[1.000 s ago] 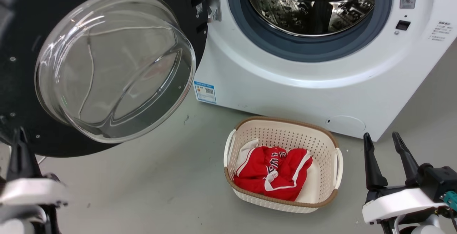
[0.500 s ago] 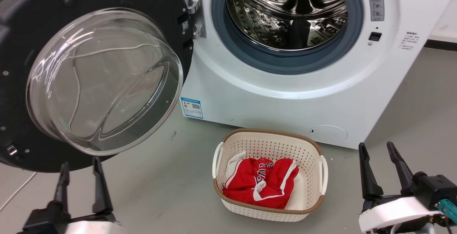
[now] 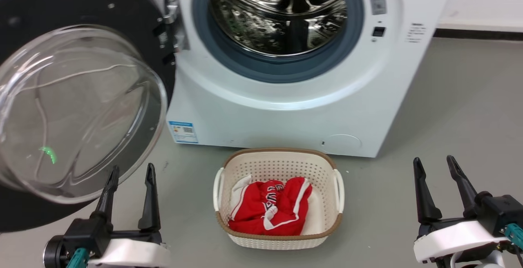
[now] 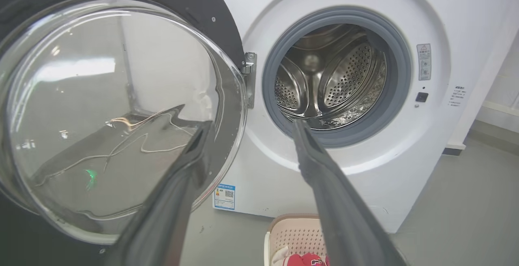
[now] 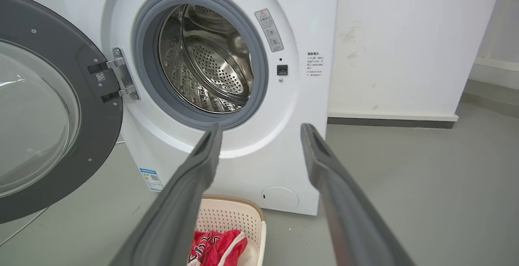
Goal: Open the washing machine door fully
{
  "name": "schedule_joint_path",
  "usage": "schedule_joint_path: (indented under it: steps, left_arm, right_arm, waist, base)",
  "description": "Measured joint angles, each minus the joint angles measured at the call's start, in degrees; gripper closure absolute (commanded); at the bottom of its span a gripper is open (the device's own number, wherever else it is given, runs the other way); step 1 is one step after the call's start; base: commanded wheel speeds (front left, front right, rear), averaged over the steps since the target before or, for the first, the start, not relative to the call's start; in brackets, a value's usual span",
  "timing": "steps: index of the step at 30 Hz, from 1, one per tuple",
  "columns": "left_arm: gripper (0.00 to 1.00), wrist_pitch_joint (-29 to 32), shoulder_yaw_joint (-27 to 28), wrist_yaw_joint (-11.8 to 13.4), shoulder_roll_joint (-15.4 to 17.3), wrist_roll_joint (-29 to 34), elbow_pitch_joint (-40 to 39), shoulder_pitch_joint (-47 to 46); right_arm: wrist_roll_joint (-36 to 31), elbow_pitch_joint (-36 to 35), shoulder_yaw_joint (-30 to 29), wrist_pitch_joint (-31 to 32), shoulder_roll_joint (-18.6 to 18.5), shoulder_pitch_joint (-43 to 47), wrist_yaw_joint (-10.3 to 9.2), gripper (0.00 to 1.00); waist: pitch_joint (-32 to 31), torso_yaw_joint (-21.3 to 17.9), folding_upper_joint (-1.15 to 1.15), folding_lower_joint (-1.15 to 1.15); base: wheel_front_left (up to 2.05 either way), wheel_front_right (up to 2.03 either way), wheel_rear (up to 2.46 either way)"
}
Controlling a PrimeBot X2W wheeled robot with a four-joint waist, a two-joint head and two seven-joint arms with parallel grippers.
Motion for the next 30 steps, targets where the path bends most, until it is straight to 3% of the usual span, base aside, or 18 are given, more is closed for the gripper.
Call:
schedule_joint_path:
  steps: [11,30]
  left_arm:
    - [0.00,0.01,1.08,-0.65,-0.37,0.60,2.77,-1.95]
    - [0.00,0.01,2.55,-1.63,-1.99,1.67,3.76,-1.72]
  right_arm:
    - [-0.30,-0.91,0.65,0.77,-0.01,0.31,0.00,0.00]
    - [0.45,-0.15,1.36,0.74,-0.01,0.02,0.01,0.00]
  waist:
    - [0.52,-5.99,0.00,0.00]
    - [0.21,-5.26,0.00,0.00]
  base:
    - [0.00,0.00,0.00]
    - [0.00,0.00,0.00]
